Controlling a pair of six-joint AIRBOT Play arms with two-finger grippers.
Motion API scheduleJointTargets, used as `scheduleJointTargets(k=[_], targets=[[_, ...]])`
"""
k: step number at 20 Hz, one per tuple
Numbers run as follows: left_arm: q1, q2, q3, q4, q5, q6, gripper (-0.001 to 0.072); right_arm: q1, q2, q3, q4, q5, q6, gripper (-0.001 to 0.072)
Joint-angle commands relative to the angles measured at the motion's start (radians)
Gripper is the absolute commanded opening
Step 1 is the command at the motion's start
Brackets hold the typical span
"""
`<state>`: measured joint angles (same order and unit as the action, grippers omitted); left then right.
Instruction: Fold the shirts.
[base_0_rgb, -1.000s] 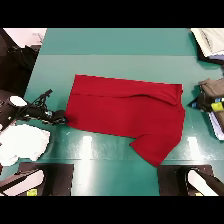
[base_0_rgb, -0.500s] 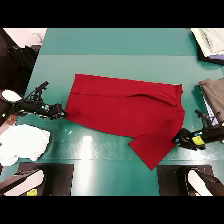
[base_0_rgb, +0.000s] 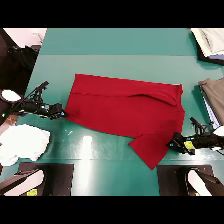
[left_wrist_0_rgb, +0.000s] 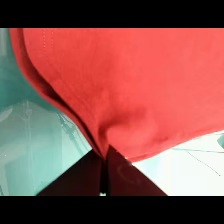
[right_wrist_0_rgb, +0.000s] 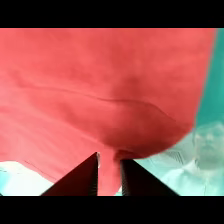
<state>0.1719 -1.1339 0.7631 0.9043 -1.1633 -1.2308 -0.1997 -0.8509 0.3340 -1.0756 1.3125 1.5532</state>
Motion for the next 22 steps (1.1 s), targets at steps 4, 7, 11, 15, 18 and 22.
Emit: scheduleJointTargets(k=[4, 7, 11, 15, 18, 22], targets=[[0.0, 0.012, 0.002, 0.014, -0.031, 0.001, 0.0022, 0.0, 0.001, 0.032, -0.021, 0.047, -0.063, 0.0019], [0.0, 0.11, 0.0, 0.095, -0.064, -0.009, 0.0021, 0.0, 0.029, 0.158, -0.177, 0.197, -0.063, 0.0018], [0.0, 0.312, -0.114, 0.166, -0.155, -0.042, 0.0022, 0.0, 0.167, 0.281, -0.305, 0.265, -0.099, 0.0018], [0.0, 0.441, -0.229, 0.142, -0.21, -0.105, 0.0022, 0.001, 0.263, 0.331, -0.295, 0.23, -0.099, 0.0019], [0.0, 0.43, -0.163, 0.016, -0.116, -0.105, 0.0021, 0.009, 0.206, 0.402, -0.229, 0.17, -0.1, 0.0018], [0.0, 0.312, -0.037, 0.009, 0.011, -0.096, 0.0021, 0.101, -0.005, 0.557, -0.234, 0.081, -0.1, 0.0018]])
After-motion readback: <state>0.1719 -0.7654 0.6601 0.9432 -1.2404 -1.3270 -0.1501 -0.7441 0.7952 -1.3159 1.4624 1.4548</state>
